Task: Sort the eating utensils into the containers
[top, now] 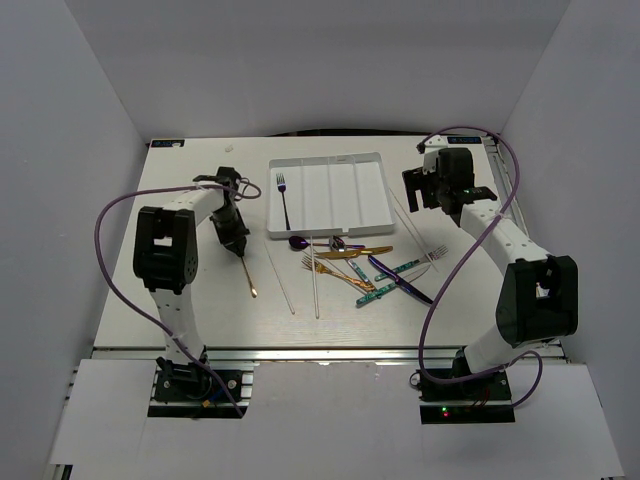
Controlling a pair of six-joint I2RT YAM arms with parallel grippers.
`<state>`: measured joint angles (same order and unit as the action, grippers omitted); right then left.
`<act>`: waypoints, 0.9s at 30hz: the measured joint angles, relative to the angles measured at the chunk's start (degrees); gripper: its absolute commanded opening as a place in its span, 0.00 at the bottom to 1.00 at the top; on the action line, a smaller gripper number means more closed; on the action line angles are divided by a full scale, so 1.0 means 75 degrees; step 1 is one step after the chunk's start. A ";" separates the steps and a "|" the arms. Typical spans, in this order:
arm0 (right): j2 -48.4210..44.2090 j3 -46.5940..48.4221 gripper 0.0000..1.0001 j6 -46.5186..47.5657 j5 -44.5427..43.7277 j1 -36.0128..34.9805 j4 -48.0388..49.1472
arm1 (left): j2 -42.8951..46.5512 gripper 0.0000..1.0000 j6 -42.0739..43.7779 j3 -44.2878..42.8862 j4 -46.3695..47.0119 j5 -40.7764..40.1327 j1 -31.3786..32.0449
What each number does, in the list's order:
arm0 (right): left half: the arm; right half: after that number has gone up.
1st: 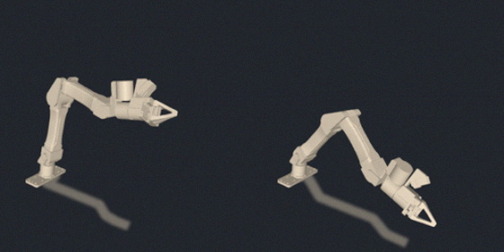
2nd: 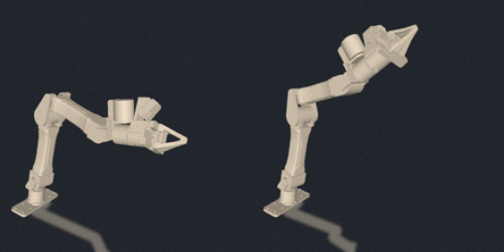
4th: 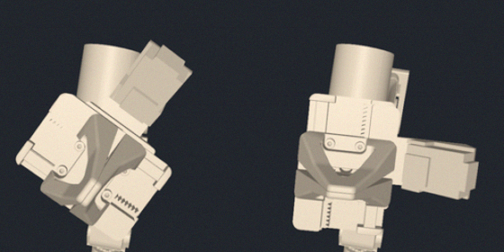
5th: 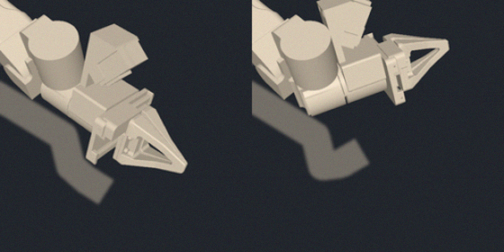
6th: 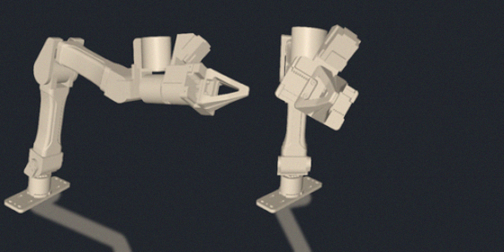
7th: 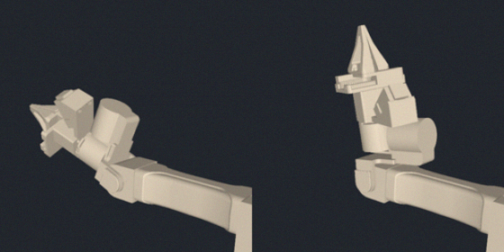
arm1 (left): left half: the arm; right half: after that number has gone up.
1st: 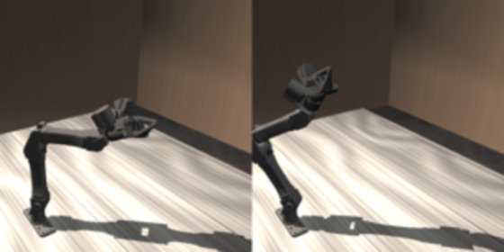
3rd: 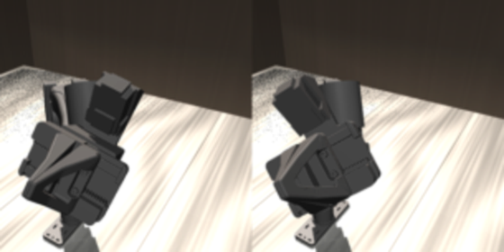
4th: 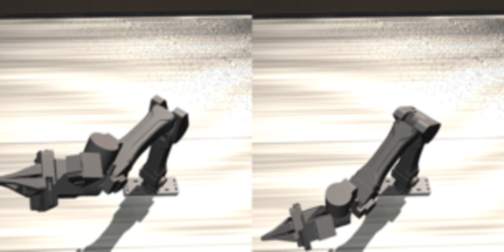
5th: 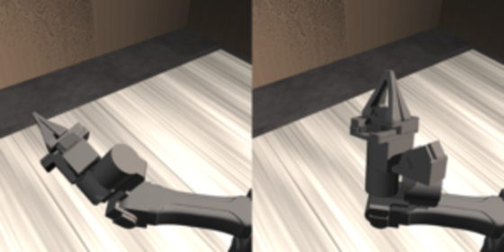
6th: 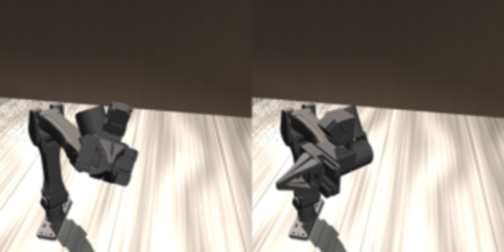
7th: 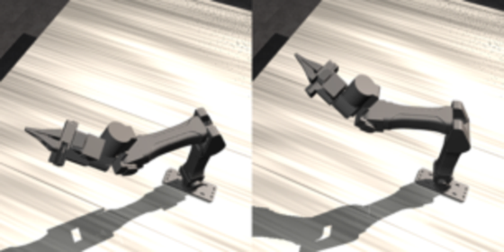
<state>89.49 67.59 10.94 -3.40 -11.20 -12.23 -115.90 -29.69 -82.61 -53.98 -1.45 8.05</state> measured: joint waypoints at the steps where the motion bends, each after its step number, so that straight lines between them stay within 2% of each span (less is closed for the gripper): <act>1: 0.0000 0.0000 0.87 -0.0003 0.0000 0.0000 0.0000 | 0.0026 0.09 0.0090 0.0015 -0.0006 -0.0076 -0.0108; 3: 0.0000 0.0000 0.87 -0.0009 0.0000 0.0000 0.0003 | 0.0050 0.00 0.0239 0.0026 0.0000 -0.0254 -0.0361; 7: 0.0000 0.0000 0.87 -0.0009 0.0000 0.0000 0.0012 | 0.0067 0.00 0.0551 -0.0256 -0.0096 -0.0533 -0.0679; 10: 0.0000 0.0000 0.87 -0.0003 -0.0003 0.0000 0.0020 | 0.0064 0.00 0.0778 -0.1154 -0.0286 -0.0391 -0.0711; 16: 0.0000 0.0000 0.87 -0.0006 0.0006 0.0000 0.0038 | -0.0393 0.00 0.1247 -0.5654 0.0017 0.0513 -0.0248; 19: 0.0000 0.0000 0.87 -0.0020 0.0026 0.0000 0.0041 | -0.0769 0.00 0.1384 -0.7274 0.0705 0.0915 0.0242; 27: 0.0035 0.0029 0.88 -0.0041 0.0055 0.0000 0.0041 | -0.1757 0.00 0.1582 -0.7382 0.2366 0.1961 0.1378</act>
<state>89.76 67.81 10.63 -2.98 -11.20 -11.92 -129.08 -17.82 -137.97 -36.23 13.26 18.39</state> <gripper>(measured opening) 0.878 0.126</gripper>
